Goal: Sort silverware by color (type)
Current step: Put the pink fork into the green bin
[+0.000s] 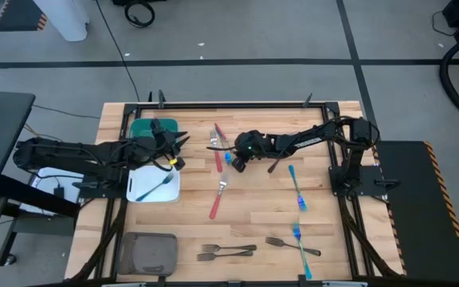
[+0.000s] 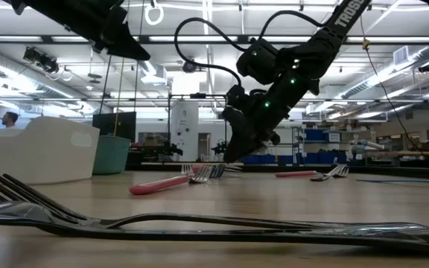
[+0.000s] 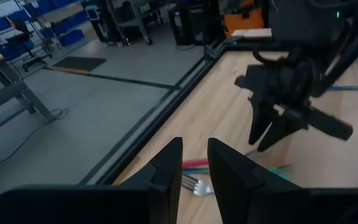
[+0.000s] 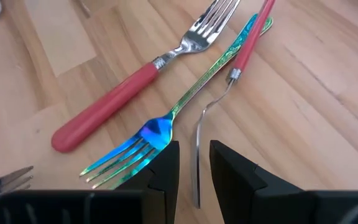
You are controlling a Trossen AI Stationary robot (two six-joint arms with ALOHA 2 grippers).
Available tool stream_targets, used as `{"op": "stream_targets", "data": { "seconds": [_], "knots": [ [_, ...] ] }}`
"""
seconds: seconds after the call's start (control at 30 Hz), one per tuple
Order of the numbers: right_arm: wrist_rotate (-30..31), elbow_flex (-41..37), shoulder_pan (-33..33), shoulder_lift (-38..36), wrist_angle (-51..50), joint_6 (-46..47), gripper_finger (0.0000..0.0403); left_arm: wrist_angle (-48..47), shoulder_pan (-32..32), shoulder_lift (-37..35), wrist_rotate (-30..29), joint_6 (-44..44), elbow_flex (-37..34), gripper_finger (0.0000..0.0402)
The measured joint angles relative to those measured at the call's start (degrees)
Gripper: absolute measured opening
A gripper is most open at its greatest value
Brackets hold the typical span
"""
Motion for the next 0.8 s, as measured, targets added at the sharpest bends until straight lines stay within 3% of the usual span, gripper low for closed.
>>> {"op": "stream_targets", "data": {
  "seconds": [0.53,0.67,0.8],
  "knots": [
    [0.7,0.3,-0.6,7.1,7.5,0.3,0.0095,0.5,0.0,0.3,0.0,0.2,0.0,0.0086],
    [0.9,0.3,-0.6,7.0,7.3,0.4,0.0071,0.7,0.0,0.3,0.0,0.2,0.0,0.0086],
    [1.2,0.3,-0.8,6.9,6.9,0.2,0.0019,0.7,0.0,0.3,0.0,0.2,0.0,0.0086]
  ]
}}
